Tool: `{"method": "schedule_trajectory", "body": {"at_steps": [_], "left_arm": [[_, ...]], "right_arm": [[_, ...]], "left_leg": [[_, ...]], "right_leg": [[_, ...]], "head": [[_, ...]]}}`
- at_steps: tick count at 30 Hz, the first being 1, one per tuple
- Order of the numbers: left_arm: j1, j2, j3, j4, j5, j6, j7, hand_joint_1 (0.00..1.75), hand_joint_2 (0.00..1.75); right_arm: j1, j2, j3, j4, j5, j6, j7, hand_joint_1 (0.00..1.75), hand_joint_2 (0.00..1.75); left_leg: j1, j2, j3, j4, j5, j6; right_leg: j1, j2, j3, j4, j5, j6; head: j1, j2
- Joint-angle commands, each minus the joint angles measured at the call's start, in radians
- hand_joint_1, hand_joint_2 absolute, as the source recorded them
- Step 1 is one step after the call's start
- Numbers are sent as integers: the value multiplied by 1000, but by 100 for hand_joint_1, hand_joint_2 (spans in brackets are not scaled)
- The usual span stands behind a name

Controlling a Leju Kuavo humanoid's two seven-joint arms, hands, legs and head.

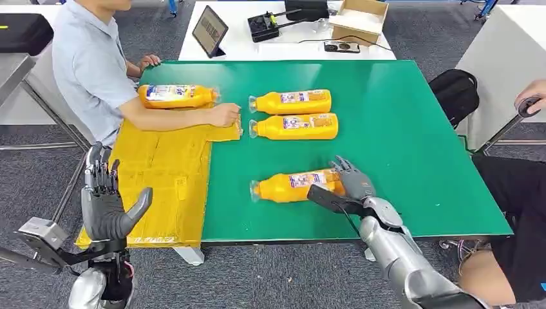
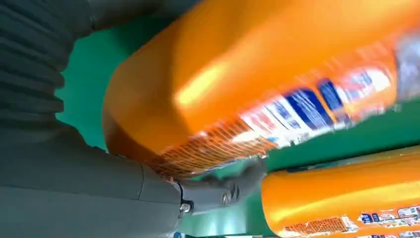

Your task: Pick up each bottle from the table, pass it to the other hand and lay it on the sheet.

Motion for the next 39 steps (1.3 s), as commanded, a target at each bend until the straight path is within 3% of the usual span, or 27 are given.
{"method": "schedule_trajectory", "body": {"at_steps": [1,7,14,18,24,32,39], "left_arm": [[-67,22,-30,110,9,-10,4,0,175],[-82,18,-50,128,22,0,-25,0,175],[16,4,-86,32,24,25,-65,0,175],[104,-12,-135,4,-8,45,-45,0,175],[202,-35,-228,38,60,98,1,0,175],[213,52,-405,125,57,96,51,0,175],[169,59,-434,119,56,99,24,0,175]], "right_arm": [[-14,-14,5,136,-97,140,-102,175,175],[23,-11,-70,115,-258,220,-248,175,175],[134,14,-139,-19,-398,173,-374,175,175],[253,57,-232,-233,-540,112,-481,175,175],[416,138,-277,-564,-658,37,-513,175,175],[470,186,-138,-705,-690,-34,-559,175,175],[430,194,-33,-565,-682,-35,-559,175,175]], "left_leg": [[0,-3,2,-2,1,1],[1,-4,4,-3,1,2],[1,-2,3,-2,0,2],[0,-2,1,-2,-1,2],[0,-2,-3,-1,-3,2],[-1,-1,-5,-2,-3,1],[0,0,-5,-2,-3,1]], "right_leg": [[1,-5,3,-3,0,-3],[1,-6,6,-3,0,-3],[2,-3,5,-3,-1,-3],[1,-2,4,-2,-1,-2],[0,-2,0,0,-5,0],[0,-1,-3,-1,-4,0],[1,0,-3,-2,-3,0]], "head": [[0,0],[0,0],[0,0],[0,0],[0,0],[0,0],[0,0]]}}
